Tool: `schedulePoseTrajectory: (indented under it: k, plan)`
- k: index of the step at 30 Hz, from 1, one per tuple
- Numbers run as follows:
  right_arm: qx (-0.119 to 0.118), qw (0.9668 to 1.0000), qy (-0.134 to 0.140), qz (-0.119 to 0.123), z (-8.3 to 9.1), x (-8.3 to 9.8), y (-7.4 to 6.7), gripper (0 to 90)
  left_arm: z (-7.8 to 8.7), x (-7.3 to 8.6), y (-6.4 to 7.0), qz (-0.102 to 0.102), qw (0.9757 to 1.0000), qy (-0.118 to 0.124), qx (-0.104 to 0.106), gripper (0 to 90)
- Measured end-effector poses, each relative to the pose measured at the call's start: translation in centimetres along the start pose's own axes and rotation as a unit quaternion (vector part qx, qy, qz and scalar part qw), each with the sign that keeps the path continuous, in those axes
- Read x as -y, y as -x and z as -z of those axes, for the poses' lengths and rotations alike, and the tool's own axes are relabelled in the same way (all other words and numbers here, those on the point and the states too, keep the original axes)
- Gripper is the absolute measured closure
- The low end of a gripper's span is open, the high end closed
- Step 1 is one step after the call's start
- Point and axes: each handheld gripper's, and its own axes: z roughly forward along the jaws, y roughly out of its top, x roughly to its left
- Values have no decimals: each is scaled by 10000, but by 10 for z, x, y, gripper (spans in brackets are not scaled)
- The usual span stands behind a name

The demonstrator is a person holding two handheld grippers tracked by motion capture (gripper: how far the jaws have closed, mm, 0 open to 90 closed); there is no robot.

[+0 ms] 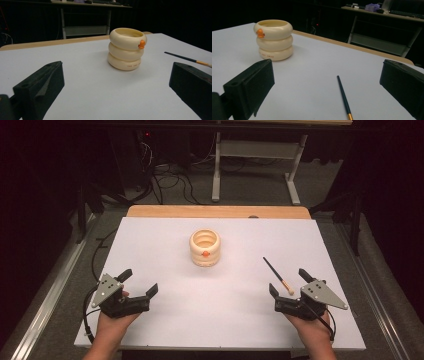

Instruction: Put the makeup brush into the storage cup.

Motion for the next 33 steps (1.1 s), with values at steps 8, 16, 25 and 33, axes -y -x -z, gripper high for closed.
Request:
schedulePoseTrajectory:
  k: [8,16,25,33]
  plan:
    - [87,9996,-2,-259,2,4,12,9,-2,0,3,-33,10000,-41,24,4]
    - [98,9997,2,-215,2,4,12,8,-2,0,2,-11,10000,-47,30,4]
    - [96,9998,14,-188,2,4,12,9,-2,0,1,1,10000,-54,29,4]
    - [86,9998,17,-200,2,4,11,9,-2,0,1,9,10000,-50,16,4]
